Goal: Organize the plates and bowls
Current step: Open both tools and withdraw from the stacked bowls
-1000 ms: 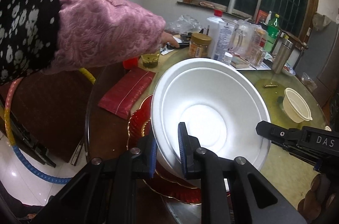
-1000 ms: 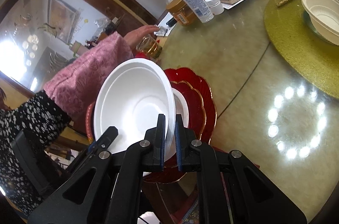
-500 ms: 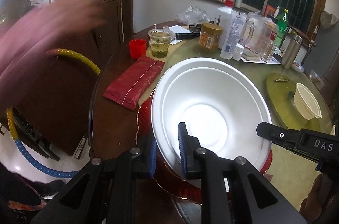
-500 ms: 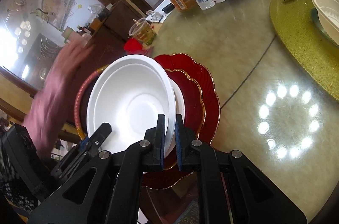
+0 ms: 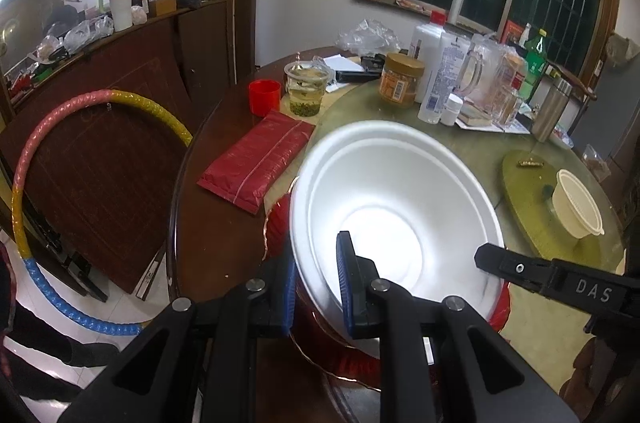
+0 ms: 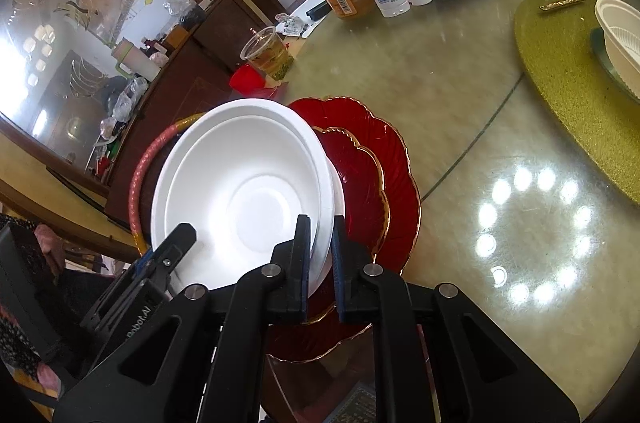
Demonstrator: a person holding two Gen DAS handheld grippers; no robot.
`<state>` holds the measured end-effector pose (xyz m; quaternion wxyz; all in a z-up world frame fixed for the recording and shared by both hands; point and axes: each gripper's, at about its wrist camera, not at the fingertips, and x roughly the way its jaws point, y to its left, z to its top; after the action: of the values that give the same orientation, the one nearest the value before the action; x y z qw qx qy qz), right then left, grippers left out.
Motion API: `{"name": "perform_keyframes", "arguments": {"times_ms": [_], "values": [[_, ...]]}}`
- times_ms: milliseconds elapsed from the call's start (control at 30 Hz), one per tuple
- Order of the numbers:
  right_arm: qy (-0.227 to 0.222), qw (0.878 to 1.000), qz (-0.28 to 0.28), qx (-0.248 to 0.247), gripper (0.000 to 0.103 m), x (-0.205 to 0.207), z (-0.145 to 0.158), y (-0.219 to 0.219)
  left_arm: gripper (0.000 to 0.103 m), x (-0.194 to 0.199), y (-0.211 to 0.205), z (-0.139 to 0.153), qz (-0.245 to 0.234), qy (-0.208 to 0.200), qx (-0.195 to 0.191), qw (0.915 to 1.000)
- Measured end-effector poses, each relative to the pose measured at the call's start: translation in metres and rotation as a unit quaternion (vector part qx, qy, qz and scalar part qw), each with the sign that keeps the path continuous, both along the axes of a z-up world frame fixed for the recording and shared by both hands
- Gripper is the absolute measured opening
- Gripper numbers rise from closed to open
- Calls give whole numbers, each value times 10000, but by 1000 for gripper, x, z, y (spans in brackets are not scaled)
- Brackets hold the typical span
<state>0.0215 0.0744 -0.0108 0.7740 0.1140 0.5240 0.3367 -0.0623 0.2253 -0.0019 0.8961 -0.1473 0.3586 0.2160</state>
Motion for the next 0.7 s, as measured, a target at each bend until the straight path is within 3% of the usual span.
{"name": "perform_keyframes", "arguments": {"times_ms": [33,100,133,167,200,233,400,500,700], "values": [[-1,10000,-8,0,12,0,0,0,25,-2,1,2,42,-50,26,10000],[-25,10000,-37,31,14,0,1,-1,49,-5,3,6,143,-170,34,9997],[-43,10000,-45,24,25,0,2,-1,63,-8,4,8,214,-240,17,9995],[-52,10000,-55,29,34,0,2,-2,64,-9,5,9,265,-319,3,9991],[-55,9999,-79,74,51,0,3,-4,64,-13,7,13,362,-440,24,9984],[-64,9998,-111,118,55,0,3,-5,64,-15,8,15,434,-504,62,9978],[-140,9995,-211,200,55,-1,9,-13,67,-20,8,26,503,-795,29,9956],[-192,9985,-330,403,55,-3,16,-26,80,-19,-2,34,385,-950,48,9947],[-465,9905,-945,884,57,-7,31,-83,80,-1,-50,46,-306,-1068,284,9934]]}}
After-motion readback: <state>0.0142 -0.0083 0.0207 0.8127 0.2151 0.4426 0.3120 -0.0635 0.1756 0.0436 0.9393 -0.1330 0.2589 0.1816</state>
